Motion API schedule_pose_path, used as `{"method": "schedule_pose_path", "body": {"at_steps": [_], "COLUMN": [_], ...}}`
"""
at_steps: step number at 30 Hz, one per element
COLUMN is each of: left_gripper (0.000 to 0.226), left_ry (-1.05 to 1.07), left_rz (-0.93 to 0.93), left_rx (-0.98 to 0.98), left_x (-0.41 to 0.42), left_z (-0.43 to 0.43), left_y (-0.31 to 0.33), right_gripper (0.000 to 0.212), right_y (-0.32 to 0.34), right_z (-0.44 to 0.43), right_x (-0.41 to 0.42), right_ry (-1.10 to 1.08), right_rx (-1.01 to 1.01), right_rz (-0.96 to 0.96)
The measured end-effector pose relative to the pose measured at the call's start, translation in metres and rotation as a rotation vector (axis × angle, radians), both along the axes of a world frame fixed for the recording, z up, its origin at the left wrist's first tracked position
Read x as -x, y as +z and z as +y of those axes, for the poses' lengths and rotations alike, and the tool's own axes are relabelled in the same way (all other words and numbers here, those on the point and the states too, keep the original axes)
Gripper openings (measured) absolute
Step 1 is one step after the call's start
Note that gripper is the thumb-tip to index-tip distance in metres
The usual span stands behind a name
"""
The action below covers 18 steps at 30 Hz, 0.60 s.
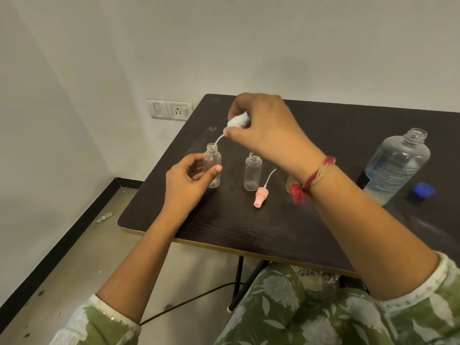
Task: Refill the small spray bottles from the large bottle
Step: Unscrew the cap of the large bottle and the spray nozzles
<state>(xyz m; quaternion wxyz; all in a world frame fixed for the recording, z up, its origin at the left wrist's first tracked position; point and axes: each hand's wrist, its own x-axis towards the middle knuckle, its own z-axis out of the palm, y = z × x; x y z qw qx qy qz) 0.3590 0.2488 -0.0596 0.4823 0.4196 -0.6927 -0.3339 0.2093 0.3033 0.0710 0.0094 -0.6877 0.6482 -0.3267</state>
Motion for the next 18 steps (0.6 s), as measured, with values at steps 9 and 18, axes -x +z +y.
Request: {"method": "schedule_pose_path", "body": {"at_steps": [9,18], "left_gripper": [0.04,0.052], "left_ry": [0.118,0.093], "left_rz": [-0.046,-0.028], "left_rx": [-0.009,-0.105], "left_x": [-0.006,-0.002], "left_z": [-0.021,-0.036], "left_y": [-0.007,-0.009], "right_gripper": [0.021,0.028], "right_y": [-0.036,-0.107], "right_z": [0.021,0.018], "right_x": [-0.007,-0.03], "right_ry": [-0.113,-0.151], "right_rx": [0.288,0.178], "right_rz": [-0.127,0.405]}}
